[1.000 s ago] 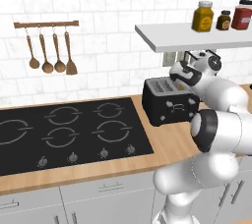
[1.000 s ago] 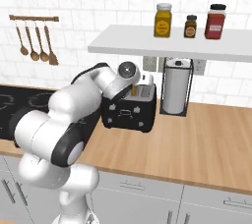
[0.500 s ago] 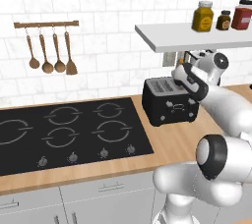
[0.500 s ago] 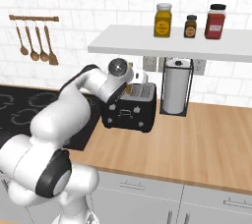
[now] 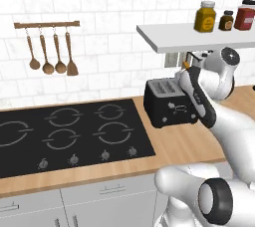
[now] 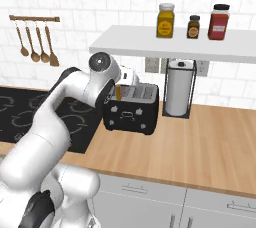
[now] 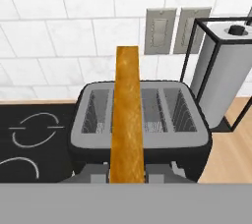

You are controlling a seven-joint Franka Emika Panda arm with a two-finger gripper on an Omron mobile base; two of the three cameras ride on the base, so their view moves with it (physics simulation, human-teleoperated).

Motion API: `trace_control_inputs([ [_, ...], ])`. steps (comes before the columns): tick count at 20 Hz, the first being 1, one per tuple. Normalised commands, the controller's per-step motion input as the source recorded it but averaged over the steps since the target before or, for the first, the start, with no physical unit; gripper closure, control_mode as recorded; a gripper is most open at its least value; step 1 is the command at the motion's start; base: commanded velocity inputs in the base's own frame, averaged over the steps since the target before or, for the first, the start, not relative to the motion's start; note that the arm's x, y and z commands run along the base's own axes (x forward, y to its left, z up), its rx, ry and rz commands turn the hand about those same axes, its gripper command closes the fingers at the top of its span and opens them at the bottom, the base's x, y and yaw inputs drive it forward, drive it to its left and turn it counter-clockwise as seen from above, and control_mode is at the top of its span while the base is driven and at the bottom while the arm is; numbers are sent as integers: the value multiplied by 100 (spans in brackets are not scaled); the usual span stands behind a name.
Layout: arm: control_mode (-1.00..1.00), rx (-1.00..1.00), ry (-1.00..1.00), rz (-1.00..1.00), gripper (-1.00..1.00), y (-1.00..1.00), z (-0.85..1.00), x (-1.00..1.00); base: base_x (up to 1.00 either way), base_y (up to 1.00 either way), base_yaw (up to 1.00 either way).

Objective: Start the toaster. Once the lever pops up, take the bread to the plate on the dining counter.

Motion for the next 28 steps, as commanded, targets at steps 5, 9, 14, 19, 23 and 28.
trace_control_inputs([
  [5,-100,0,8,-2,100,45,2,-86,0,0,0],
  [9,-100,0,0,0,100,62,8,-71,0,0,0],
  [14,-100,0,0,0,100,38,39,-42,0,0,0],
  [19,-100,0,6,0,100,26,47,-41,0,0,0],
  [23,-100,0,11,0,100,4,26,-51,0,0,0],
  [28,-100,0,1,0,100,0,9,-54,0,0,0],
])
